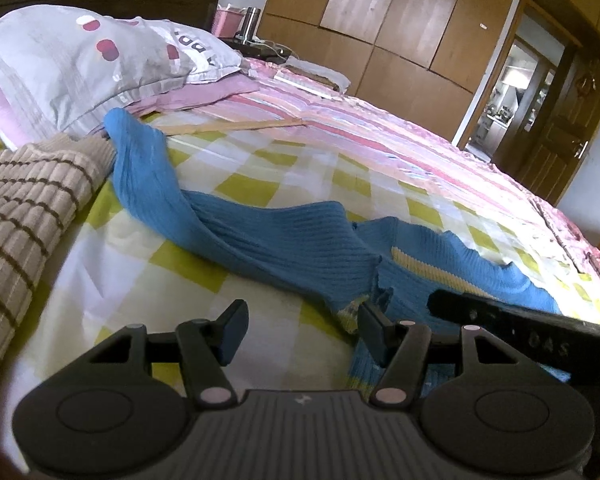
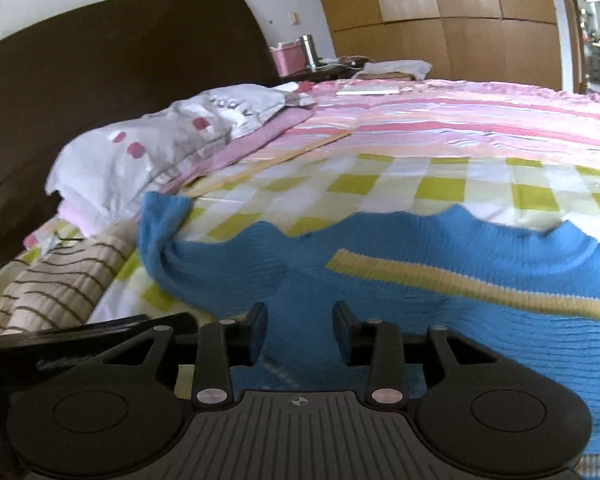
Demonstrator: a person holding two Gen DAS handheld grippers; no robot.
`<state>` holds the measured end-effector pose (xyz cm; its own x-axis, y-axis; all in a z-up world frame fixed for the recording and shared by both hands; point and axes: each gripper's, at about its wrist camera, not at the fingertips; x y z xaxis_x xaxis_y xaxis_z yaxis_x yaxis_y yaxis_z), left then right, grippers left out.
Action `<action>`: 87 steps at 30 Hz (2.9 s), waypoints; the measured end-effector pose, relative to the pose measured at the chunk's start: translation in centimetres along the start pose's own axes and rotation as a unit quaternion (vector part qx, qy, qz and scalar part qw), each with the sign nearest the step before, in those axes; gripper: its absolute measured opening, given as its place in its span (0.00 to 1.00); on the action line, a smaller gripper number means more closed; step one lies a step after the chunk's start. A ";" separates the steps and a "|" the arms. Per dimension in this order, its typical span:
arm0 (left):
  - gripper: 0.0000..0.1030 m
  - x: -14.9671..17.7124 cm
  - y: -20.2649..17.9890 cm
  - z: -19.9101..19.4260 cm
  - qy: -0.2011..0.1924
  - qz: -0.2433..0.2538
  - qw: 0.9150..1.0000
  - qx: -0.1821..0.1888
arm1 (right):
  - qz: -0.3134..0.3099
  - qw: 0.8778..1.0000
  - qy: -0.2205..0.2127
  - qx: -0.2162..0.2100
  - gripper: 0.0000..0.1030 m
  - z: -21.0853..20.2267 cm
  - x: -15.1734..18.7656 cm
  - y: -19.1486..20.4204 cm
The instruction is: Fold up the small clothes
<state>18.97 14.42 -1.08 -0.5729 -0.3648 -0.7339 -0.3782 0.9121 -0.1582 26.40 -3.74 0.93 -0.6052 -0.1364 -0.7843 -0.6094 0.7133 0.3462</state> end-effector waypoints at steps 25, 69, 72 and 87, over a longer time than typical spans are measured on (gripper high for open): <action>0.63 -0.2 0.4 0.8 -0.006 0.002 1.000 -0.007 | -0.042 0.997 0.051 0.031 0.05 3.8 -3.5 -3.9; 0.21 -6.0 7.2 7.7 -0.003 -0.121 0.979 -0.165 | -0.014 1.000 0.023 0.000 0.22 1.1 0.7 -0.3; 0.19 -4.9 7.8 6.5 0.000 -0.149 0.976 -0.157 | -0.022 0.999 0.021 -0.008 0.22 1.5 -0.4 0.7; 0.19 -2.6 9.4 5.2 -0.001 -0.168 0.979 -0.118 | 0.066 0.987 0.087 -0.114 0.33 15.0 -7.4 7.0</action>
<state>20.71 24.95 -4.09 -0.3853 -0.6366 -0.6680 -0.7032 0.6713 -0.2341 34.29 12.63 1.42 -0.7539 -0.1826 -0.6311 -0.6067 0.5619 0.5622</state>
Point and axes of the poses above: each gripper's, at about its wrist camera, not at the fingertips, and z roughly the way its jaws point, y to its left, x to its underside, and after that the axes turned 14 degrees about -x, right-handed
